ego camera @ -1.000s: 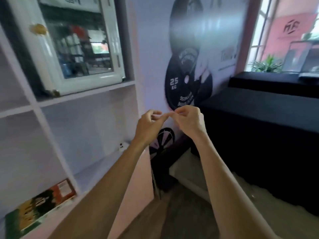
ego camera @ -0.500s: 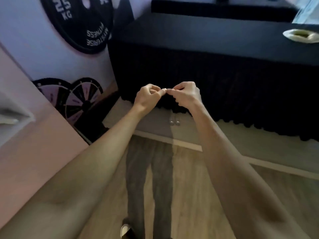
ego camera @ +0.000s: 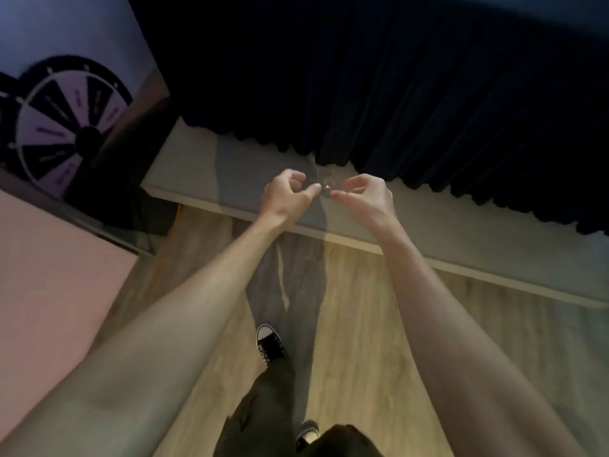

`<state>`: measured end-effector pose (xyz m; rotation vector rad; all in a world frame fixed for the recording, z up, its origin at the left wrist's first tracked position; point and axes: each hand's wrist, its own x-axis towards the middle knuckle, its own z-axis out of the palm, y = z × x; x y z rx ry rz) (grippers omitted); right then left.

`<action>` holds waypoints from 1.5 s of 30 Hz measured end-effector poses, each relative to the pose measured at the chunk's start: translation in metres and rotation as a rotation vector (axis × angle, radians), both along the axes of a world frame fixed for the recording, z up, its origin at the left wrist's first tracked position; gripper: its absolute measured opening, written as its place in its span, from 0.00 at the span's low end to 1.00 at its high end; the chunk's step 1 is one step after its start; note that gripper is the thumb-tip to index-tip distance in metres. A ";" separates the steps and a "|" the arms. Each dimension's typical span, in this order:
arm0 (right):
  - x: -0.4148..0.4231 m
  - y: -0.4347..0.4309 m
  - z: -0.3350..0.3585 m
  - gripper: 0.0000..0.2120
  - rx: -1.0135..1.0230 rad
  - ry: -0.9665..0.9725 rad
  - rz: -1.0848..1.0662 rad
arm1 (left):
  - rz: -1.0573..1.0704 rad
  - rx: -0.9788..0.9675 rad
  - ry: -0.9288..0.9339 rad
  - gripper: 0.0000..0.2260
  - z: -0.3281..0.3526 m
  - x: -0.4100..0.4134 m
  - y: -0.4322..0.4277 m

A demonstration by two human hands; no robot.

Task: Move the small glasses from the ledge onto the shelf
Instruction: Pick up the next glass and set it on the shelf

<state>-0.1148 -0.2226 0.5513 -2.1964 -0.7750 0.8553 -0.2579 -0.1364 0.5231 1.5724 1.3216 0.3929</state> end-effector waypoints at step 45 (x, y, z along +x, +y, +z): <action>0.135 0.257 -0.535 0.24 -0.092 -0.019 0.086 | -0.166 0.014 0.119 0.36 -0.501 0.192 0.259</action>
